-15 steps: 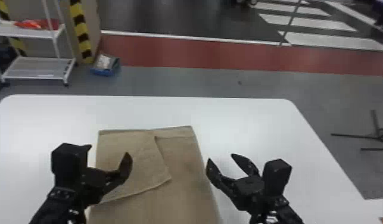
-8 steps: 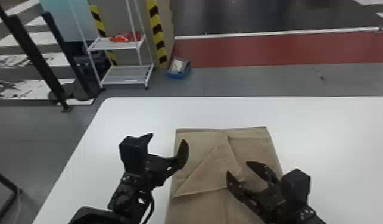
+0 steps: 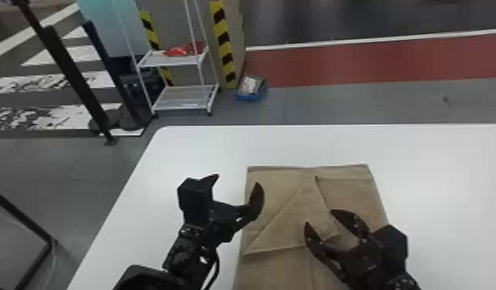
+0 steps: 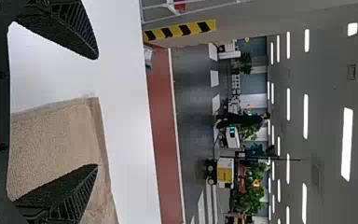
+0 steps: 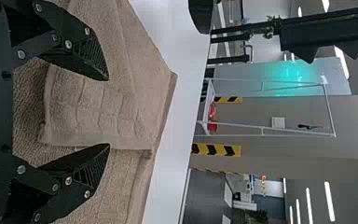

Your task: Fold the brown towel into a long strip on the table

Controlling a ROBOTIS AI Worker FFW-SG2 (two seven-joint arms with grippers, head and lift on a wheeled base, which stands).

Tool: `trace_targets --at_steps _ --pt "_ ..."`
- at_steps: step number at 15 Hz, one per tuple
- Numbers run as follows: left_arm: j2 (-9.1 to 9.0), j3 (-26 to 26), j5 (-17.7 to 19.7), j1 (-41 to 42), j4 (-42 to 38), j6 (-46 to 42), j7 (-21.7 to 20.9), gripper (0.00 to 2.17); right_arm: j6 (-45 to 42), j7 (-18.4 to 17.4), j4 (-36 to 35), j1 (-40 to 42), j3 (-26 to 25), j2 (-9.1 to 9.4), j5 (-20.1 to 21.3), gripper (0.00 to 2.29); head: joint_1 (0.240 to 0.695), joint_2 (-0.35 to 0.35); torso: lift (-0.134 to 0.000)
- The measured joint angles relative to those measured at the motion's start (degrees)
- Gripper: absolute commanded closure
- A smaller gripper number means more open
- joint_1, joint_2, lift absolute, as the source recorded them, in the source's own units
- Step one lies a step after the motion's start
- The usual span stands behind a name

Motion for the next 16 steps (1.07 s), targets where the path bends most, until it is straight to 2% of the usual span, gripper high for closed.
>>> trace_targets --at_steps 5,10,11,12,16 --pt "-0.05 -0.11 -0.1 0.15 0.07 -0.03 -0.02 0.07 4.4 -0.72 1.28 -1.3 -0.65 0.23 -0.02 0.47 0.695 0.185 -0.112" --pt "0.02 0.19 -0.02 0.15 0.8 -0.94 -0.05 0.07 4.68 -0.71 0.65 -1.04 -0.25 0.2 -0.25 0.47 0.695 0.193 -0.112" --pt "0.02 0.22 -0.01 0.15 0.82 -1.03 -0.08 0.07 4.61 -0.71 0.01 -0.74 -0.26 0.14 -0.29 0.49 0.695 0.194 -0.112" --pt "0.02 0.23 -0.01 0.14 0.83 -1.09 -0.09 0.07 4.62 -0.71 -0.5 -0.5 -0.3 0.06 -0.27 0.62 0.695 0.195 -0.112" --pt "-0.03 0.23 0.05 0.06 1.06 -1.17 -0.1 0.07 7.06 -0.62 -0.95 -0.5 -0.55 0.0 -0.08 0.65 0.695 0.191 -0.112"
